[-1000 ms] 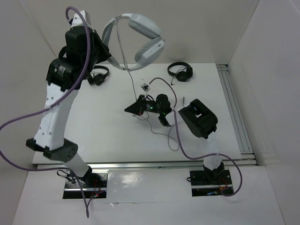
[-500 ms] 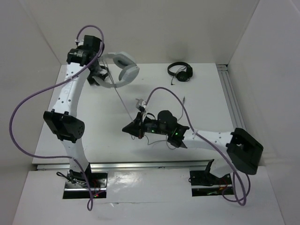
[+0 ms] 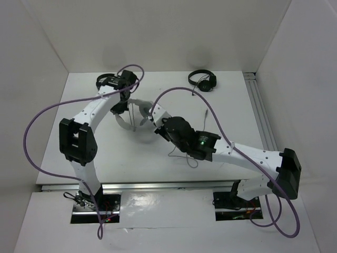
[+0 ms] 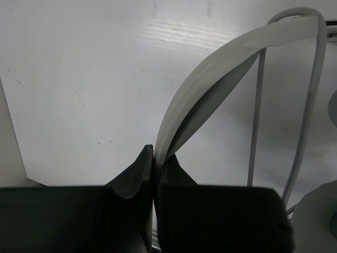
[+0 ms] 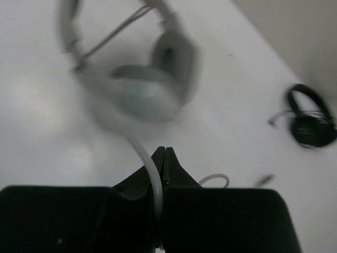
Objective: Wrap the headphones
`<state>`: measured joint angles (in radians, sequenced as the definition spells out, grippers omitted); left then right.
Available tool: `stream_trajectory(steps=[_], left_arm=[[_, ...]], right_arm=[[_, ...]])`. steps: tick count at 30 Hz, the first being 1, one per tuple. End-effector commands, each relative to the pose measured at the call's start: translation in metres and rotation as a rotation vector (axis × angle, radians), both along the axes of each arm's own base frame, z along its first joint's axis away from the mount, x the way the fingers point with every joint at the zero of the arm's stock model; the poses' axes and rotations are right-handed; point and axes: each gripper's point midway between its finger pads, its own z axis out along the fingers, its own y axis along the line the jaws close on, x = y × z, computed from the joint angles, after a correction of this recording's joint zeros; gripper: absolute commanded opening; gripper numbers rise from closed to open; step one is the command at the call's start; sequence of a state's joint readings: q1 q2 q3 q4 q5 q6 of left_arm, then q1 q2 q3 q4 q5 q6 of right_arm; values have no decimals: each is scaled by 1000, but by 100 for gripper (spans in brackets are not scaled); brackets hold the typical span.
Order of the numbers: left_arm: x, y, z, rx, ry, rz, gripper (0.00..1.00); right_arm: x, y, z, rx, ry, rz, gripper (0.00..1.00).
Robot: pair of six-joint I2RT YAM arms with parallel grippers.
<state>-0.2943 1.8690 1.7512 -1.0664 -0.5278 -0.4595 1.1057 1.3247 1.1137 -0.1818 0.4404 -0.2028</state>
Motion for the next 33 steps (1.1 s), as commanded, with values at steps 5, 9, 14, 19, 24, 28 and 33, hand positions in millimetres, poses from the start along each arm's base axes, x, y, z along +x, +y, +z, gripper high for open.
stream_trajectory(steps=[5,9,14,19,24,28,33], left_arm=[[-55,-68,26,107,-179,-353,0],[-108,-94,23,128,-224,-499,0],[-143,-101,46,91,-337,-593,0],[-162,-112,47,43,-326,-681,0],[-159,-128,38,52,-257,-717,0],[-155,-144,43,39,-247,-751,0],[-164,-168,63,-12,-258,-870,0]], right_arm=[[74,-125,157,120,-481,-514,0],[107,-154,167,105,-540,-579,0],[156,-199,158,112,-521,-689,5],[165,-192,168,208,-494,-601,7],[163,-174,178,272,-477,-505,2],[162,-170,172,300,-483,-431,2],[176,-183,164,329,-453,-420,4]])
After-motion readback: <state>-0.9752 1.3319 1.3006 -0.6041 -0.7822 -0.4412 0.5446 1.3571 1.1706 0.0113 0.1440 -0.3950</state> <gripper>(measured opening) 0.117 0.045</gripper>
